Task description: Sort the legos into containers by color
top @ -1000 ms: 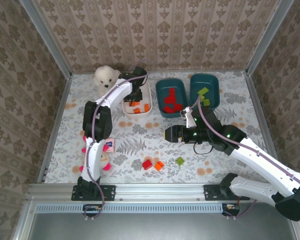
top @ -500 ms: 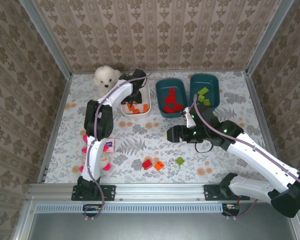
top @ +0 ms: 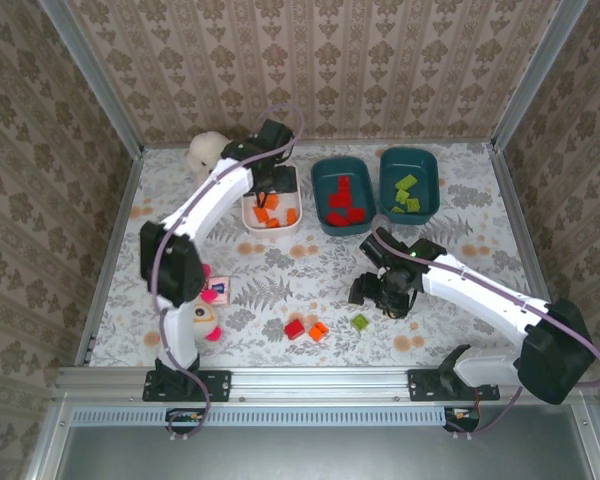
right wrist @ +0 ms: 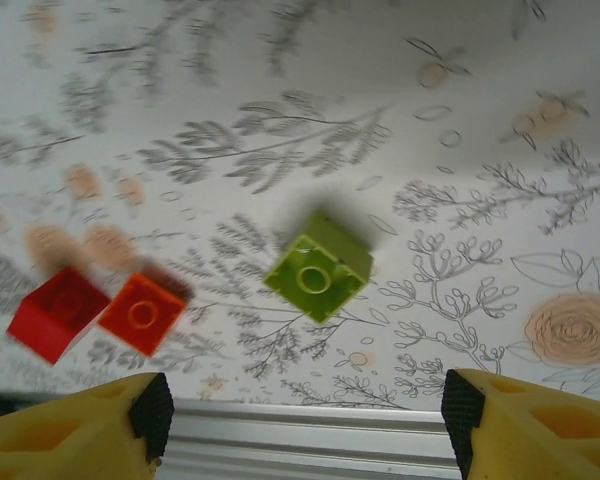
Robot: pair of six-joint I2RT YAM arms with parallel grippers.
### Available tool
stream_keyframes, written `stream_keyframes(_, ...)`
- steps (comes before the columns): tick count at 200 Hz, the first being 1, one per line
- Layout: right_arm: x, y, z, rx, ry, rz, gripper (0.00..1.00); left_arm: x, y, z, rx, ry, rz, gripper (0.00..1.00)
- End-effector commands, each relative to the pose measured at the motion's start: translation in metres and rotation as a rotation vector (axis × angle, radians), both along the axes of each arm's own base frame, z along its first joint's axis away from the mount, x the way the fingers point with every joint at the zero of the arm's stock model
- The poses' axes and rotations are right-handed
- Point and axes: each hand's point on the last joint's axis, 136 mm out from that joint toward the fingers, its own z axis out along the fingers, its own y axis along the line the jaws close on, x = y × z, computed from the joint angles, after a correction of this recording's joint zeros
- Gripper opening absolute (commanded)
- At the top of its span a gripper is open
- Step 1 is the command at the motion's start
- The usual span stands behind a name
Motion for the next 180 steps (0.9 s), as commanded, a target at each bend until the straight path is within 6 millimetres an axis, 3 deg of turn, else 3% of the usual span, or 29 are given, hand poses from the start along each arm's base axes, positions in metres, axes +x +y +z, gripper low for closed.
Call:
stream_keyframes(1,-0.003,-0.002,-0.017,-0.004,0.068,-0.237,0.70,-0.039,-0.025,0.021,-0.124,-0.036,-0.125,0.82)
stream_keyframes(22,-0.005,0.001,-0.031,0.027,0.088,-0.365,0.67,-0.083,-0.039,0.028,-0.201,-0.055,-0.223,0.81)
stream_keyframes(40,-0.003,0.001,-0.038,0.022,0.094,-0.437,0.67,-0.123,-0.046,0.020,-0.230,-0.045,-0.294,0.81)
stream_keyframes(77,0.002,0.008,-0.050,0.005,0.112,-0.492,0.68,-0.186,-0.030,0.004,-0.250,-0.026,-0.324,0.81)
stream_keyframes(111,-0.003,0.014,-0.062,-0.044,0.154,-0.488,0.68,-0.216,-0.014,-0.014,-0.254,0.025,-0.313,0.80)
stream_keyframes(145,-0.007,0.020,-0.070,-0.072,0.156,-0.507,0.66,-0.229,-0.007,-0.019,-0.257,0.034,-0.319,0.79)
stream_keyframes(180,-0.001,0.025,-0.079,-0.093,0.141,-0.506,0.46,-0.237,-0.008,-0.021,-0.275,0.051,-0.347,0.79)
